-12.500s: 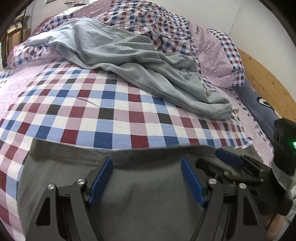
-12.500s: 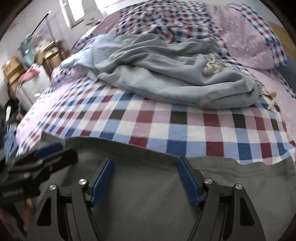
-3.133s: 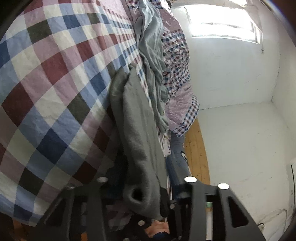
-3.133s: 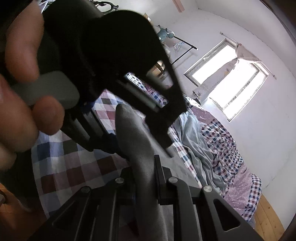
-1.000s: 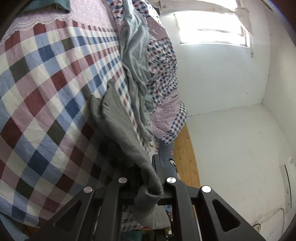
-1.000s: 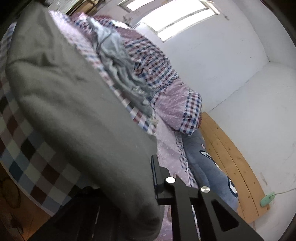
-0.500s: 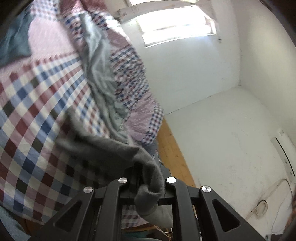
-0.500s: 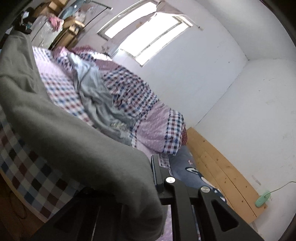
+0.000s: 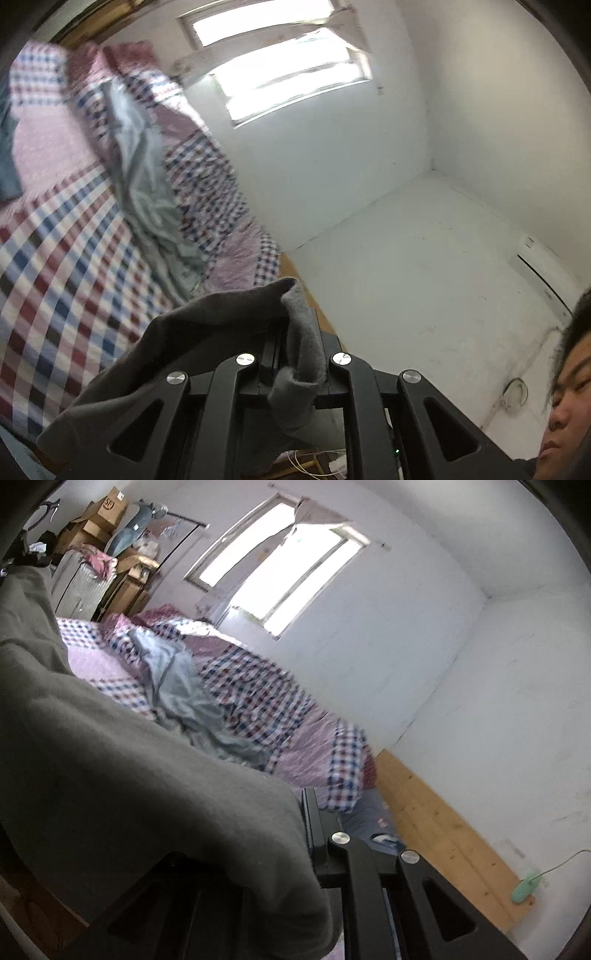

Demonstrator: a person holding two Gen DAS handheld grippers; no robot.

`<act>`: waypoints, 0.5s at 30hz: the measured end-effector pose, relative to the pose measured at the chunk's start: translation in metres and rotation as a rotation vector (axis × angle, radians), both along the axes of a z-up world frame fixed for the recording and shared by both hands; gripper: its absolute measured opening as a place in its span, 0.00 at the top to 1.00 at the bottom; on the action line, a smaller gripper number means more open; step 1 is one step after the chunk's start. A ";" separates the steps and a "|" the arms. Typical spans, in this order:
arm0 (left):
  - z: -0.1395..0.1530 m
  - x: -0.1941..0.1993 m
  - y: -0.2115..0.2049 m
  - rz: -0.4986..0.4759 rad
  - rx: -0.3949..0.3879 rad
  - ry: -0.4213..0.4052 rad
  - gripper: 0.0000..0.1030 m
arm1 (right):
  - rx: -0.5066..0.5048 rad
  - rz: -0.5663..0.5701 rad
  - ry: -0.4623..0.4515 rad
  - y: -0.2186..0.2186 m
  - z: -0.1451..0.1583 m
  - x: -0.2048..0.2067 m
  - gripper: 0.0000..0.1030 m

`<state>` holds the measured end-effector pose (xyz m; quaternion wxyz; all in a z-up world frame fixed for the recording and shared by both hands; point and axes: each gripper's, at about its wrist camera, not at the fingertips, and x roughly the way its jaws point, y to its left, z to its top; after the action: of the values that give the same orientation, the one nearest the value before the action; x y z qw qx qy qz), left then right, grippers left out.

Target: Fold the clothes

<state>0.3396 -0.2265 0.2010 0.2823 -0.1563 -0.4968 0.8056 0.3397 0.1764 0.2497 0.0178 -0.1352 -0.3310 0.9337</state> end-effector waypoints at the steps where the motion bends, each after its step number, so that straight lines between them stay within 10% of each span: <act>1: -0.010 -0.006 -0.001 0.004 0.001 -0.029 0.90 | -0.006 0.003 -0.028 0.001 -0.007 -0.008 0.91; 15: -0.080 -0.138 -0.017 0.084 0.023 -0.260 0.91 | -0.038 0.015 -0.293 -0.002 -0.070 -0.154 0.90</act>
<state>0.2021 -0.2431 0.1209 0.1835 -0.2352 -0.5443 0.7841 0.1862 0.1742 0.1796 -0.0401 -0.2679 -0.3134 0.9102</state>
